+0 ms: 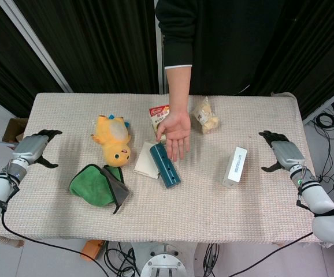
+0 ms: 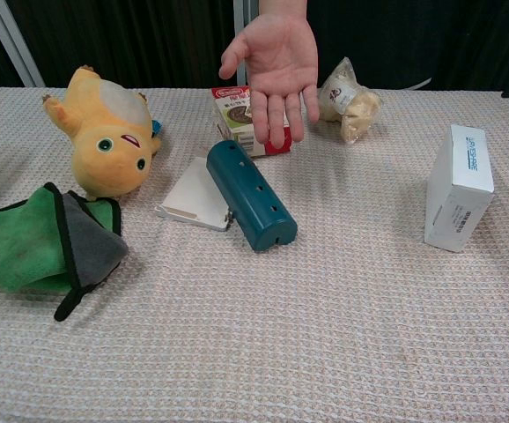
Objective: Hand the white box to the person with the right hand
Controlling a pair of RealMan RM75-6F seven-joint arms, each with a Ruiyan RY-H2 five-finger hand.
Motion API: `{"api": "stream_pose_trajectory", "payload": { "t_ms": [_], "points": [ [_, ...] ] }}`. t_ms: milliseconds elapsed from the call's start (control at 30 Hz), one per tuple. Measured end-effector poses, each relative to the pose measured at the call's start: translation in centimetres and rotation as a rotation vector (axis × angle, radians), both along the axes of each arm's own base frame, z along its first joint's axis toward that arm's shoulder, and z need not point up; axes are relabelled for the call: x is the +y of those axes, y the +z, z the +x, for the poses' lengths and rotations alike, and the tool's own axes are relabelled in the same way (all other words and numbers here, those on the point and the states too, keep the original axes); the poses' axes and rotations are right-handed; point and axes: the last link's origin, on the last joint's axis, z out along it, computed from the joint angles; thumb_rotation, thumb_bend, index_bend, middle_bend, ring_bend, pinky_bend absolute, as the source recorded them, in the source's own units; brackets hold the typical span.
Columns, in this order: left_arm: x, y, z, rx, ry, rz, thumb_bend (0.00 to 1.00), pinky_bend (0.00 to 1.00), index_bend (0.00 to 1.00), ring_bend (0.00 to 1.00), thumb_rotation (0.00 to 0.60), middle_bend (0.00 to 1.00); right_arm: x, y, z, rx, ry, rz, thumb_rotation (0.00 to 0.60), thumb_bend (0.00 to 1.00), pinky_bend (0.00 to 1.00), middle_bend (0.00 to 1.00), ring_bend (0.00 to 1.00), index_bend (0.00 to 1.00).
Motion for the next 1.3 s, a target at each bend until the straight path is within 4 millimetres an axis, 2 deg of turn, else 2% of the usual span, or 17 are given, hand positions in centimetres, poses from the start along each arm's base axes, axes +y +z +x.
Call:
{"api": "stream_pose_trajectory", "payload": {
  "t_ms": [633, 867, 1033, 1133, 1267, 1300],
  "points": [
    [-0.1, 0.6, 0.8, -0.002, -0.019, 0.013, 0.08, 0.2, 0.14, 0.08, 0.6, 0.12, 0.3, 0.7, 0.6, 0.019, 0.036, -0.01, 0.6, 0.05, 0.0, 0.0, 0.0, 0.0],
    [-0.9, 0.8, 0.6, -0.013, -0.036, 0.054, 0.08, 0.2, 0.14, 0.08, 0.6, 0.12, 2.1, 0.7, 2.5, 0.15, 0.24, 0.007, 0.6, 0.06, 0.0, 0.0, 0.0, 0.0],
    [-2.3, 1.1, 0.0, -0.043, -0.104, 0.199, 0.09, 0.2, 0.14, 0.08, 0.6, 0.12, 3.6, 0.3, 4.3, 0.261, 0.431, -0.002, 0.6, 0.06, 0.0, 0.0, 0.0, 0.0],
    [-3.8, 1.3, -1.0, -0.055, -0.152, 0.31, 0.09, 0.2, 0.14, 0.08, 0.6, 0.12, 4.2, -1.0, 5.1, 0.306, 0.526, 0.003, 0.6, 0.06, 0.0, 0.0, 0.0, 0.0],
    [-7.3, 1.0, -3.3, -0.067, -0.185, 0.411, 0.09, 0.2, 0.14, 0.08, 0.6, 0.12, 4.0, -2.5, 4.9, 0.351, 0.569, 0.028, 0.6, 0.07, 0.0, 0.0, 0.0, 0.0],
    [-8.7, 0.6, -4.2, -0.075, -0.189, 0.422, 0.09, 0.2, 0.14, 0.08, 0.6, 0.12, 3.8, -2.8, 4.8, 0.36, 0.573, 0.037, 0.6, 0.07, 0.0, 0.0, 0.0, 0.0]
  ]
}}
